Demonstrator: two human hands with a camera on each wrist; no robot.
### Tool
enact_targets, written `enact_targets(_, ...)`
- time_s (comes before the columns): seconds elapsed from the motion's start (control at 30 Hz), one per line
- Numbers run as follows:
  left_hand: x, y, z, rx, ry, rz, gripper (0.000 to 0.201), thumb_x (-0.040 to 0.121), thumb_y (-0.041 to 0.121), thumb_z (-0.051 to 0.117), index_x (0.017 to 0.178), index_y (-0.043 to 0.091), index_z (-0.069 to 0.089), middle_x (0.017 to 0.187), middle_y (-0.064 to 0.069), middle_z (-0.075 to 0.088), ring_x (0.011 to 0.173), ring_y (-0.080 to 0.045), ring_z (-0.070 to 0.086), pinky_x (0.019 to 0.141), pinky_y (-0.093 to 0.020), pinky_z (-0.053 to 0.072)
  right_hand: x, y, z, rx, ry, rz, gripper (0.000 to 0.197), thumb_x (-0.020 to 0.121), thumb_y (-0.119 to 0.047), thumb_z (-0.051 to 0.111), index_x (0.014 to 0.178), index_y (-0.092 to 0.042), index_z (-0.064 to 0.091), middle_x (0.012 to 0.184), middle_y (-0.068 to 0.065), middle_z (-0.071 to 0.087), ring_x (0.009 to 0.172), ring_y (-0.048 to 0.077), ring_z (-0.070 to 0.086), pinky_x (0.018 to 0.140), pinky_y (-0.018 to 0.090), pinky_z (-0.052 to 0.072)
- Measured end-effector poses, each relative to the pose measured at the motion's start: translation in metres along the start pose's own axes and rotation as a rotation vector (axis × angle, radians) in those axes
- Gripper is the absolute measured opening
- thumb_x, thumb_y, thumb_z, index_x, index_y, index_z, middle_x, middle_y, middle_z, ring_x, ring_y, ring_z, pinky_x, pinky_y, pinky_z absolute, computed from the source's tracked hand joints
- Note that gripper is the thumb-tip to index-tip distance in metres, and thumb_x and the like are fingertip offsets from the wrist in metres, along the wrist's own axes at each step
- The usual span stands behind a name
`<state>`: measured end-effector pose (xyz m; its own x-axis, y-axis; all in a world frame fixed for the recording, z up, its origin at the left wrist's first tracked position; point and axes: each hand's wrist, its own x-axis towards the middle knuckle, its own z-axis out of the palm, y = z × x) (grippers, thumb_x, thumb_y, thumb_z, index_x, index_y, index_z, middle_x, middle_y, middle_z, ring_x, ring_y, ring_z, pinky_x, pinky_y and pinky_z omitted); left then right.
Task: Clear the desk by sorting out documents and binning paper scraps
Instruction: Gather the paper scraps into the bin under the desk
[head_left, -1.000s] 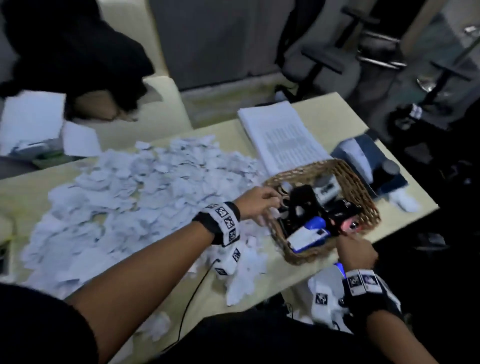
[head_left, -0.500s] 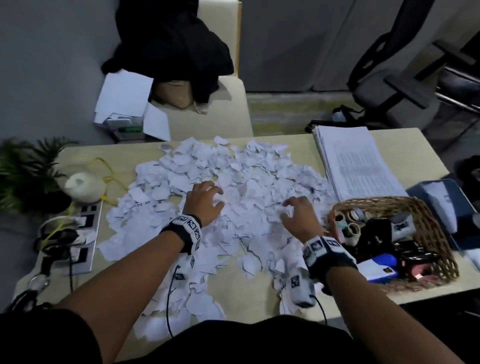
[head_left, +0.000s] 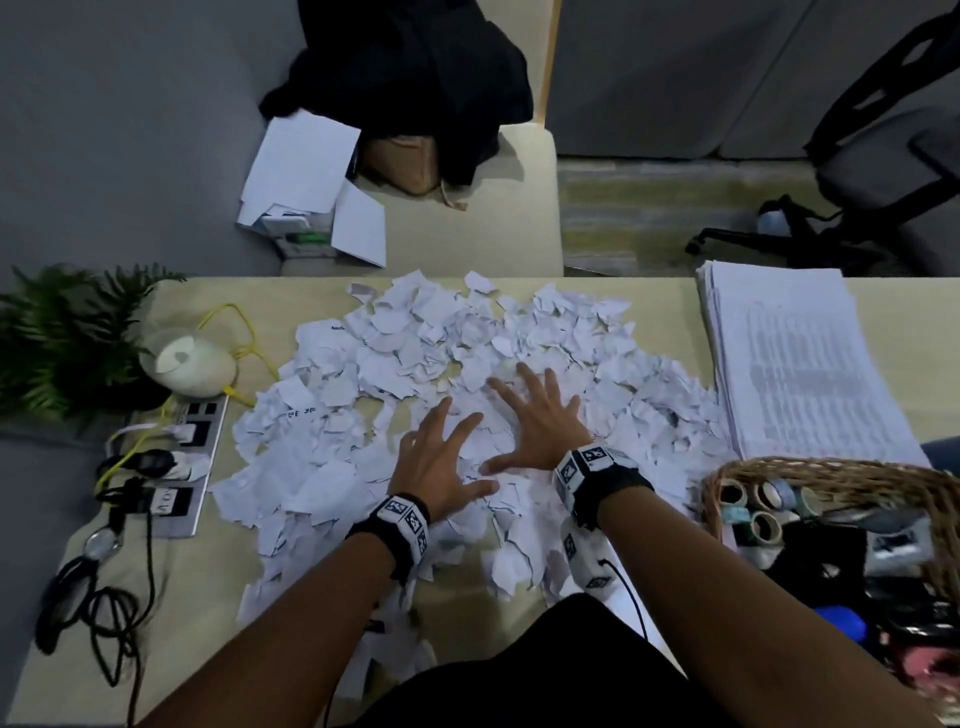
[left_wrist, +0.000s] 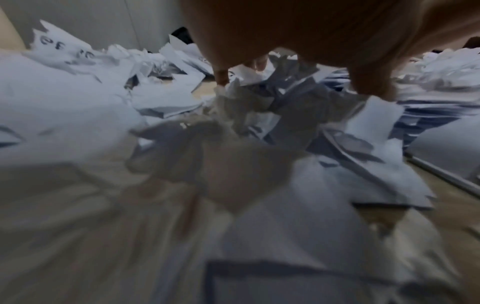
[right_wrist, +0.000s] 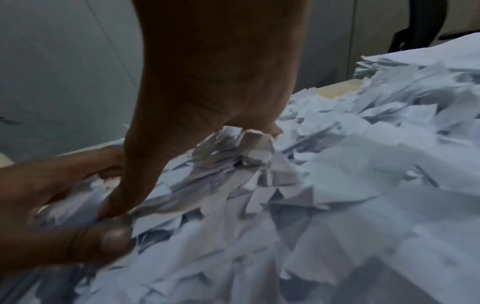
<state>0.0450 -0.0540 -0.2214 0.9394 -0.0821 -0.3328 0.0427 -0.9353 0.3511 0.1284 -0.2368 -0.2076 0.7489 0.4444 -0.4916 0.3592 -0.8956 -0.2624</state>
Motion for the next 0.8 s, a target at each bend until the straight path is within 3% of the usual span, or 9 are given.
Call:
enact_targets(0.17,0.01,-0.014,0.011,0.173,0.034,0.069,0.088,0.075,0.084,0.036,0.148,0.036,0.027,0.161,-0.005,0.01,0.148,-0.028,0.006,0.114,-0.058,0.013,-0.003,0.008,0.015,-0.201,0.071,-0.085,0.093,0.065,-0.089,0.048,0.143,-0.041,0.033,0.158,0.011,0.017,0.142,0.042,0.017,0.101,0.071,0.027)
enact_targets(0.27,0.014,-0.019,0.012,0.226,0.042,0.097,0.078,0.078,0.081,0.039,0.142,0.036,0.04,0.154,-0.008,0.03,0.143,-0.035,0.023,0.106,-0.061,0.026,-0.014,0.012,0.019,-0.187,0.211,-0.142,0.067,0.076,-0.071,0.06,0.126,-0.028,0.051,0.134,0.015,0.046,0.118,0.038,0.046,0.081,0.056,0.048)
enact_targets(0.37,0.018,-0.022,0.01,0.272,0.118,0.176,0.054,0.081,0.057,0.059,0.126,0.027,0.056,0.13,-0.011,0.052,0.119,-0.036,0.047,0.084,-0.049,0.047,-0.02,0.014,0.019,-0.14,0.275,-0.125,0.049,0.074,-0.031,0.076,0.115,-0.018,0.053,0.115,0.014,0.051,0.094,0.035,0.051,0.057,0.043,0.051)
enact_targets(0.43,0.022,-0.022,0.005,0.269,0.12,0.173,0.052,0.069,0.03,0.075,0.118,0.021,0.059,0.119,-0.012,0.055,0.104,-0.035,0.051,0.073,-0.044,0.048,-0.025,0.015,0.017,-0.13,0.287,-0.123,0.051,0.067,-0.007,0.075,0.111,-0.012,0.05,0.107,0.016,0.052,0.085,0.035,0.052,0.043,0.037,0.046)
enact_targets(0.5,0.027,-0.024,-0.002,0.259,0.089,0.155,0.048,0.068,0.02,0.075,0.113,0.017,0.06,0.111,-0.014,0.055,0.094,-0.035,0.051,0.067,-0.042,0.049,-0.031,0.013,0.011,-0.154,0.301,-0.107,0.047,0.067,0.0,0.068,0.109,-0.01,0.051,0.101,0.016,0.053,0.081,0.034,0.054,0.034,0.032,0.041)
enact_targets(0.6,0.036,-0.029,-0.01,0.12,0.074,0.142,0.038,0.077,0.01,0.067,0.113,0.007,0.057,0.109,-0.018,0.052,0.093,-0.038,0.051,0.062,-0.042,0.048,-0.043,0.007,-0.003,-0.148,0.353,-0.029,0.039,0.073,0.004,0.055,0.11,-0.006,0.057,0.096,0.015,0.055,0.07,0.034,0.057,0.034,0.033,0.04)
enact_targets(0.67,0.042,-0.029,-0.018,-0.028,0.104,0.136,0.03,0.081,0.002,0.059,0.11,0.003,0.054,0.107,-0.019,0.049,0.088,-0.038,0.054,0.063,-0.043,0.049,-0.052,0.003,-0.013,-0.062,0.411,0.065,0.045,0.077,0.008,0.051,0.121,-0.004,0.055,0.105,0.017,0.057,0.067,0.037,0.058,0.044,0.037,0.041)
enact_targets(0.73,0.047,-0.022,-0.03,-0.153,0.15,0.131,0.021,0.083,0.0,0.056,0.103,0.001,0.051,0.1,-0.018,0.049,0.078,-0.037,0.055,0.064,-0.042,0.049,-0.063,0.001,-0.02,0.107,0.449,0.163,0.053,0.081,0.009,0.046,0.133,-0.005,0.048,0.118,0.019,0.058,0.078,0.04,0.061,0.057,0.038,0.042)
enact_targets(0.8,0.05,-0.006,-0.046,-0.234,0.197,0.163,0.012,0.088,0.004,0.054,0.097,0.005,0.046,0.092,-0.015,0.049,0.074,-0.034,0.052,0.065,-0.04,0.048,-0.076,0.004,-0.024,0.351,0.505,0.253,0.05,0.085,0.007,0.045,0.134,-0.003,0.046,0.114,0.022,0.062,0.087,0.038,0.061,0.064,0.035,0.042)
